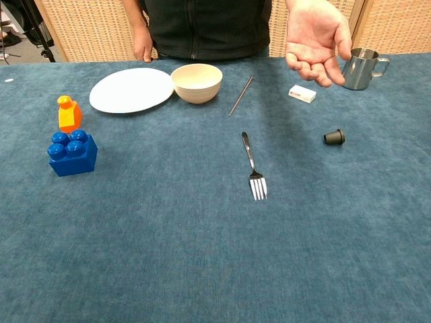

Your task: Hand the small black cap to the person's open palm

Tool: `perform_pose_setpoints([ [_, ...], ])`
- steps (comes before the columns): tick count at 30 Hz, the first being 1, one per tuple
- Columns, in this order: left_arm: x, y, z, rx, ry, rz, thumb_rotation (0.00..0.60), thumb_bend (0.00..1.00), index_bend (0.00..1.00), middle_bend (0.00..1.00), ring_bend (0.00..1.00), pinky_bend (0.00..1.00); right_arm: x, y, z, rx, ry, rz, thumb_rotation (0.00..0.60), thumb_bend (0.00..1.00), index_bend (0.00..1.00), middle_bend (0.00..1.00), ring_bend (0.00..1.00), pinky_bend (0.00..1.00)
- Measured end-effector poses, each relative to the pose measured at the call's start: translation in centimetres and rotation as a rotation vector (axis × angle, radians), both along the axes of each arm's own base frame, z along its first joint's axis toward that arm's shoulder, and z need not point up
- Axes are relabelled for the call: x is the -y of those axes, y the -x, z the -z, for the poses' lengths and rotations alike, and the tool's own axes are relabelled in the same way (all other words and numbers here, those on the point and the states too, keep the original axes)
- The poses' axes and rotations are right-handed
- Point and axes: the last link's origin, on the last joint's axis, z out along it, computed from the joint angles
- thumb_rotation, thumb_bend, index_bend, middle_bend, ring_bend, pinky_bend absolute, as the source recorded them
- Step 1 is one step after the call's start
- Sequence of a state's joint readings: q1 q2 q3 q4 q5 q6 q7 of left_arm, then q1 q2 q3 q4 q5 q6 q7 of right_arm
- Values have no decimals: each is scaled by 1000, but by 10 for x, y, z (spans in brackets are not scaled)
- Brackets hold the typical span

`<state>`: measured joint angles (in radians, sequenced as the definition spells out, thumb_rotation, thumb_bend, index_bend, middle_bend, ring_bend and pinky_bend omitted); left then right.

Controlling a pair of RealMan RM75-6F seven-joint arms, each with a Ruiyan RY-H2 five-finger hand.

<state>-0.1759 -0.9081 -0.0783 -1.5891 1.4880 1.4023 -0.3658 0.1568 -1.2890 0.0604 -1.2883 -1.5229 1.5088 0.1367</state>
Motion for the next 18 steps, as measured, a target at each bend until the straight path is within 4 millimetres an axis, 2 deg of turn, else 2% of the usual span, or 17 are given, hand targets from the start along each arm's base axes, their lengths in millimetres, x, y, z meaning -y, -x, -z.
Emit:
perform_pose_setpoints([
  [6,0,0,0,1,-2,0,600,0,0,0,0,0,0,-3,7,11,-34,-13,600,0,82,0,0,2],
  [8,0,0,-1,5,-4,1,600,0,0,0,0,0,1,-3,10,19,-49,-16,600,0,107,0,0,2],
  [11,1,0,-2,9,-9,2,600,0,0,0,0,0,5,-5,16,33,-80,-21,600,52,191,0,0,2],
  [14,0,0,-1,6,-4,-2,600,0,0,0,0,0,18,-12,28,48,-120,-39,600,138,264,0,0,2],
  [18,-2,1,-1,7,-3,-10,600,0,0,0,0,0,50,-29,52,74,-174,-80,600,203,311,0,0,2],
])
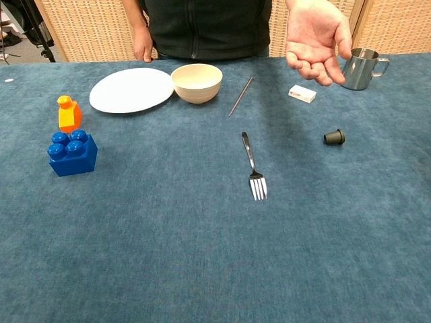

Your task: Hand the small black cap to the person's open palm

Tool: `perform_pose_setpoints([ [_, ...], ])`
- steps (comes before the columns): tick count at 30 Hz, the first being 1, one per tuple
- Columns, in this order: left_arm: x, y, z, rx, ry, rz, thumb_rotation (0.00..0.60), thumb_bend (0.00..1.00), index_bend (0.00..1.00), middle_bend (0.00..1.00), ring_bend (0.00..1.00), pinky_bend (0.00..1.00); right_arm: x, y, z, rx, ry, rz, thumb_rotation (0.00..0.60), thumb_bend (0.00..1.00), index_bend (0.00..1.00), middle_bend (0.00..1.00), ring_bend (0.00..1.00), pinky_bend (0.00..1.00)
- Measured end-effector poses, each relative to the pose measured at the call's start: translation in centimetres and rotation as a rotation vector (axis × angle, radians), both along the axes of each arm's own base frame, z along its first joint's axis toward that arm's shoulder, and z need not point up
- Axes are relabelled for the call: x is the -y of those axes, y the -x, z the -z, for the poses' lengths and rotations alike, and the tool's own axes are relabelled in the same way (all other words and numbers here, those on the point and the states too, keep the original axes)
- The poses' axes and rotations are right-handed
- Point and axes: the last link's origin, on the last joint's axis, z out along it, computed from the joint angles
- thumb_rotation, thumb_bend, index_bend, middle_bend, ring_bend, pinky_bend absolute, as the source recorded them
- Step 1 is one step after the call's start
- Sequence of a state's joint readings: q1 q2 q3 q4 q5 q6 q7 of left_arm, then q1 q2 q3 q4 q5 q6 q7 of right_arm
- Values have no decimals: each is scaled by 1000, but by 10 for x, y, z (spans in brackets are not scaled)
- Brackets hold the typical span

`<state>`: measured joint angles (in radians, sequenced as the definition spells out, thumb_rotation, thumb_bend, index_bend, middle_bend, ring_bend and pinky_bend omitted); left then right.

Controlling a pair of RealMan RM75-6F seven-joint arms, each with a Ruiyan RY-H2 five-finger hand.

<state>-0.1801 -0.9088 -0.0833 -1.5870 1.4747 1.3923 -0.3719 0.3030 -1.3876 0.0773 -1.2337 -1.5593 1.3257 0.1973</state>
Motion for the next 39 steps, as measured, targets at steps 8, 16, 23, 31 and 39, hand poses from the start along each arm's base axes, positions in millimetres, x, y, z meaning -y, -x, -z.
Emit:
perform_pose_setpoints([
  [8,-3,2,0,0,5,-13,600,0,0,0,0,0,49,-31,41,9,-66,-29,600,246,338,0,0,1],
  [16,-10,2,7,-20,29,-31,600,0,0,0,0,0,81,-54,77,-61,-102,-32,600,334,345,0,0,2],
  [23,-13,2,10,-24,42,-45,600,0,0,0,0,0,99,-62,90,-123,-85,-42,600,337,359,0,0,2],
  [31,-16,2,13,-35,54,-52,600,0,0,0,0,0,106,-63,95,-164,-95,-46,600,337,359,0,0,2],
  [39,-16,1,16,-41,62,-51,600,0,0,0,0,0,108,-63,105,-201,-111,-48,600,338,359,0,0,2],
])
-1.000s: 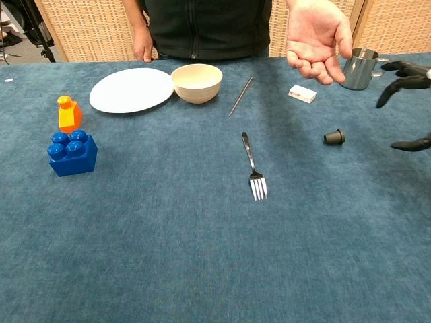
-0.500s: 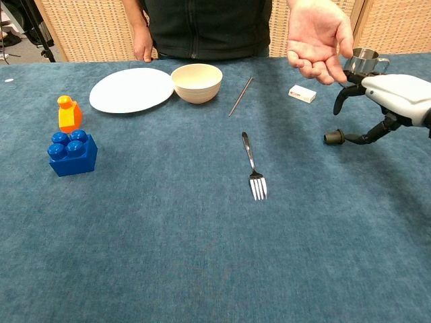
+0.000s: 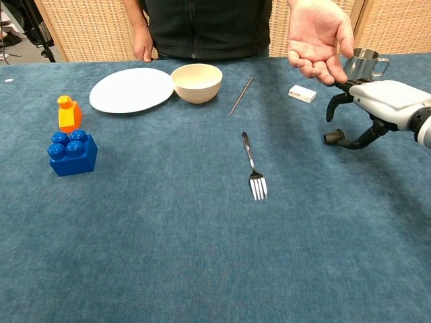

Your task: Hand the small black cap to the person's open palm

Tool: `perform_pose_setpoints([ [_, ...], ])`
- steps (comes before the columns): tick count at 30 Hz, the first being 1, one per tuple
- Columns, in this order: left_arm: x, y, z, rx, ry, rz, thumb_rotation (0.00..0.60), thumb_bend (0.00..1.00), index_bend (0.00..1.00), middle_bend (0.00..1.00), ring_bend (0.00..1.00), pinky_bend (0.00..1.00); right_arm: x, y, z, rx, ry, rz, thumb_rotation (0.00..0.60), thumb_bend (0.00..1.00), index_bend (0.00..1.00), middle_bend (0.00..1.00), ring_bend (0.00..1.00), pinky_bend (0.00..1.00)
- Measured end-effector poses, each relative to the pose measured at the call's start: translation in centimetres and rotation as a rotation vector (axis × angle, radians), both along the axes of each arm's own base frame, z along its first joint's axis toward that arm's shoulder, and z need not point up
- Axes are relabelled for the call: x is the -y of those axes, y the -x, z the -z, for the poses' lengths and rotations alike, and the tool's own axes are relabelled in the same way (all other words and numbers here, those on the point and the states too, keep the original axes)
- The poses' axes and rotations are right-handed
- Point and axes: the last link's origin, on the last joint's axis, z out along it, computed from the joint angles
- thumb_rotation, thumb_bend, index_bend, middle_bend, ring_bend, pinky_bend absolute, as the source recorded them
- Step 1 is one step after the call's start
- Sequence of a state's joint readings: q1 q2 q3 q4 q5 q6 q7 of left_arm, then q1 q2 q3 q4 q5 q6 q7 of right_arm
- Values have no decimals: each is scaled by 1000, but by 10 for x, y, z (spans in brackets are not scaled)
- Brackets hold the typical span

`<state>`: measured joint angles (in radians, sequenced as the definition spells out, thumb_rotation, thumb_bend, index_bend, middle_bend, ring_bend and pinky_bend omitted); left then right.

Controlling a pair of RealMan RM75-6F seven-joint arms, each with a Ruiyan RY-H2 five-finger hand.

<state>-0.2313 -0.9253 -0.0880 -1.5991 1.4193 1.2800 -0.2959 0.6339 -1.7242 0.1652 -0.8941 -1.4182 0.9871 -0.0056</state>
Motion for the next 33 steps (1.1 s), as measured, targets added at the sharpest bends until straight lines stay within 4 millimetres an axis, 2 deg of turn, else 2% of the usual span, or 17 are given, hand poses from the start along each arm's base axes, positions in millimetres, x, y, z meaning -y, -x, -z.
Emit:
perform_pose_setpoints([
  [18,-3,2,0,1,1,-13,600,0,0,0,0,0,9,0,12,-60,-4,8,600,363,397,0,0,1],
  [29,-4,2,-1,4,2,-15,600,0,0,0,0,0,12,4,14,-83,7,22,600,363,480,0,0,2],
  [33,-4,2,0,3,6,-15,600,0,0,0,0,0,12,6,14,-86,7,23,600,394,527,1,0,2],
])
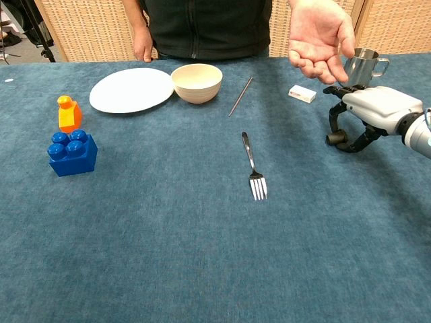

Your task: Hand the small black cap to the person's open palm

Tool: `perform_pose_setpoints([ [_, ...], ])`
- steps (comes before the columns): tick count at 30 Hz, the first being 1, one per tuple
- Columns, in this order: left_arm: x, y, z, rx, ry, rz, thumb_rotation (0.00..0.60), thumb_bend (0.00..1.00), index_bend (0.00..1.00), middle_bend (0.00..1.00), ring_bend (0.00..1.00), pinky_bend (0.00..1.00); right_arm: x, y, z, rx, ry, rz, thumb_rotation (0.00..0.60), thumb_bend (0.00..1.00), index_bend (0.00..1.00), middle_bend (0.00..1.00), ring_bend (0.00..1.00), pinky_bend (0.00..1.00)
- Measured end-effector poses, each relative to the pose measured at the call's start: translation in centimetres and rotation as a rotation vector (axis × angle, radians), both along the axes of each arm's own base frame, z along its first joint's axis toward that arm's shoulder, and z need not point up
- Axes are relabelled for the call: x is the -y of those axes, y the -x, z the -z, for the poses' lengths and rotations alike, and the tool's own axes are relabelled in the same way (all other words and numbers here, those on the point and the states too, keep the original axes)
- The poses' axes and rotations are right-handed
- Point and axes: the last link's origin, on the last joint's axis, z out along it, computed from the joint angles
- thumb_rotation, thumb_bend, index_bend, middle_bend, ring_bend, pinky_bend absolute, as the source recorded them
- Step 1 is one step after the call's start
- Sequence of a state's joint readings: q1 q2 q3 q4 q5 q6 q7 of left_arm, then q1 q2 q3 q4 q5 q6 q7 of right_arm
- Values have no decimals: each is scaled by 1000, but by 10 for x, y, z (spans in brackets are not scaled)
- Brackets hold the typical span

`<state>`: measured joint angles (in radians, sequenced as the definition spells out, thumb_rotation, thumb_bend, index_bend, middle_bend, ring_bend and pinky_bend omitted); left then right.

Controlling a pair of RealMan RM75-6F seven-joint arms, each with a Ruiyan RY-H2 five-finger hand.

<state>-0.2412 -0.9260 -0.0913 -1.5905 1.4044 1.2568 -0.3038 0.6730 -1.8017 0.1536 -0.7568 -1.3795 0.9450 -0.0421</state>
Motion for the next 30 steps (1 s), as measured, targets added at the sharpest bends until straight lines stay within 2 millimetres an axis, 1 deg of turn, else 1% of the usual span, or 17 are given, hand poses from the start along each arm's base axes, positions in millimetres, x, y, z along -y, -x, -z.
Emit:
perform_pose_setpoints([
  [4,0,0,0,0,3,2,600,0,0,0,0,0,-1,0,-1,5,5,-8,600,421,562,9,0,1],
  [8,0,0,0,1,3,1,600,0,0,0,0,0,-3,0,-5,12,17,-25,600,440,563,12,0,2],
  [13,1,0,-1,5,3,2,600,0,0,0,0,0,-9,7,-21,28,49,-41,600,466,568,22,0,2],
  [17,2,0,-2,10,3,2,600,0,0,0,0,0,-15,18,-39,43,84,-42,600,499,569,33,0,2],
  [20,3,0,-3,15,1,3,600,0,0,0,0,0,-21,30,-58,63,116,-35,600,517,576,37,0,2],
  [21,4,0,-3,18,1,6,600,0,0,0,0,0,-24,37,-70,75,138,-33,600,517,576,38,0,2],
  [23,5,0,-4,21,2,11,600,0,0,0,0,0,-28,43,-84,88,162,-35,600,518,576,38,0,2],
  [25,6,-1,-4,24,4,18,600,0,0,0,0,0,-34,50,-104,101,201,-43,600,531,576,39,0,2],
  [28,7,-2,-5,28,7,23,600,0,0,0,0,0,-42,55,-132,121,252,-62,600,543,576,44,0,2],
  [30,7,-2,-6,32,8,25,600,0,0,0,0,0,-47,53,-150,135,287,-87,600,552,578,48,0,2],
])
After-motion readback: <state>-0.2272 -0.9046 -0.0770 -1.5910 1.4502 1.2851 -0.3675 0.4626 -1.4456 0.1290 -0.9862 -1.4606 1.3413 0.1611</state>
